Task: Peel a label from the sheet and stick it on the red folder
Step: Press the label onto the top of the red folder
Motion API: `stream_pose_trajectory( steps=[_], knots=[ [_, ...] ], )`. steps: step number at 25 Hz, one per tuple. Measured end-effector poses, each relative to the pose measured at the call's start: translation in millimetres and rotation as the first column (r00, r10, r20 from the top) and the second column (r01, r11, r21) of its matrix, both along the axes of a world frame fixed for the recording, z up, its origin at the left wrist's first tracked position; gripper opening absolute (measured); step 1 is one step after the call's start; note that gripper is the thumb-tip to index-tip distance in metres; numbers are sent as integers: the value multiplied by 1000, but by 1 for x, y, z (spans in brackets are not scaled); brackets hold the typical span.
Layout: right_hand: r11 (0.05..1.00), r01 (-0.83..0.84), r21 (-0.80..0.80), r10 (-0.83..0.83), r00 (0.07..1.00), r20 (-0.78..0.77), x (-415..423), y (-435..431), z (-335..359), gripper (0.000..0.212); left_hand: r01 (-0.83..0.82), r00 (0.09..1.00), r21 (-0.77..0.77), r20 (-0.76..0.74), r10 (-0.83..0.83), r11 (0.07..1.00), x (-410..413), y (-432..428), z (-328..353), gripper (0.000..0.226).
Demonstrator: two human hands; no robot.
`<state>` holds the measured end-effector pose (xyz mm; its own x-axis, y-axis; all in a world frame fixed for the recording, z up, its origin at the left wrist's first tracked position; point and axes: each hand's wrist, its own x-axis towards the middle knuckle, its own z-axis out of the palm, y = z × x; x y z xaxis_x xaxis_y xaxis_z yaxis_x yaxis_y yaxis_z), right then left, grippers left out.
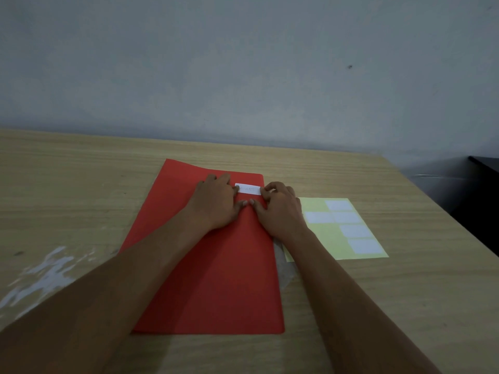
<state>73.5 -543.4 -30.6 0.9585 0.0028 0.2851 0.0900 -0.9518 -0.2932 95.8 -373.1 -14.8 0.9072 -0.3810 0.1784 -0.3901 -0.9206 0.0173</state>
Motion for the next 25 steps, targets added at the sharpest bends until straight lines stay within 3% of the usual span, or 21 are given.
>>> stream_pose_trajectory(
  steps=[10, 18, 25],
  knots=[
    [995, 6, -99, -10, 999, -32, -2, 7, 1, 50, -25, 997, 22, -67, 27, 999, 2, -6, 2, 63],
    [996, 58, -63, -61, 997, -43, 0, 10, 2, 56, -56, 995, -18, -90, 54, 998, 4, -2, 2, 70],
    [997, 12, -75, -16, 999, -48, -1, 7, 4, 47, -37, 992, 13, -117, 39, 999, 5, -6, 3, 61]
  ],
)
